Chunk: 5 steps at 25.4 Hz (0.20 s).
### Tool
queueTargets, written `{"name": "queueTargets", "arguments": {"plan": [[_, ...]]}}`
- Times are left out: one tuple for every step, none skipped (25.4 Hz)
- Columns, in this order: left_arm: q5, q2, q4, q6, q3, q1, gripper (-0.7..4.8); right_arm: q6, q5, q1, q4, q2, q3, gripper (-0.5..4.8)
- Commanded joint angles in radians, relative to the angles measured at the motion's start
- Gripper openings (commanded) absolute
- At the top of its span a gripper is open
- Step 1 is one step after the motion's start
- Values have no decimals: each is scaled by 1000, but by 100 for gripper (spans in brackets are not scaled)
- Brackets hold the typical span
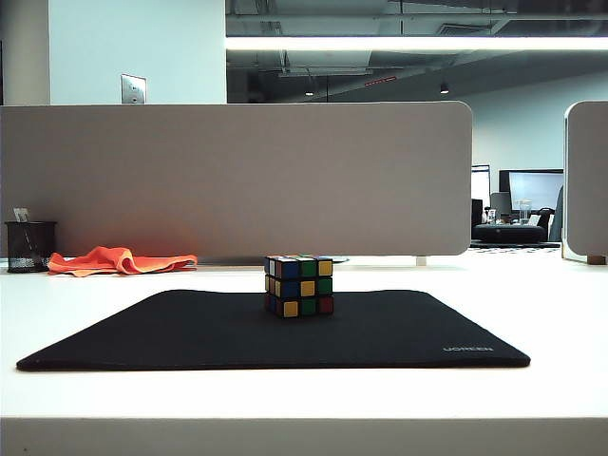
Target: Pick up the cube on the right side of the mouse pad, then place it in the center of the mouse pad.
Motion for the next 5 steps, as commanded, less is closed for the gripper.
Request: {"name": "queueTargets", "arguments": {"plan": [[5, -2, 6, 0, 3, 1, -3, -3, -1, 0, 14, -2, -6, 22], [5, -2, 6, 0, 3, 1, -3, -3, -2, 0, 14, -2, -6, 22], [5, -2, 6, 0, 3, 1, -3, -3, -1, 0, 14, -2, -6, 22], [5, -2, 6, 0, 3, 1, -3, -3, -1, 0, 14, -2, -6, 22], [5, -2, 6, 0, 3, 1, -3, -3, -1, 0, 14, -2, -6, 22]]}}
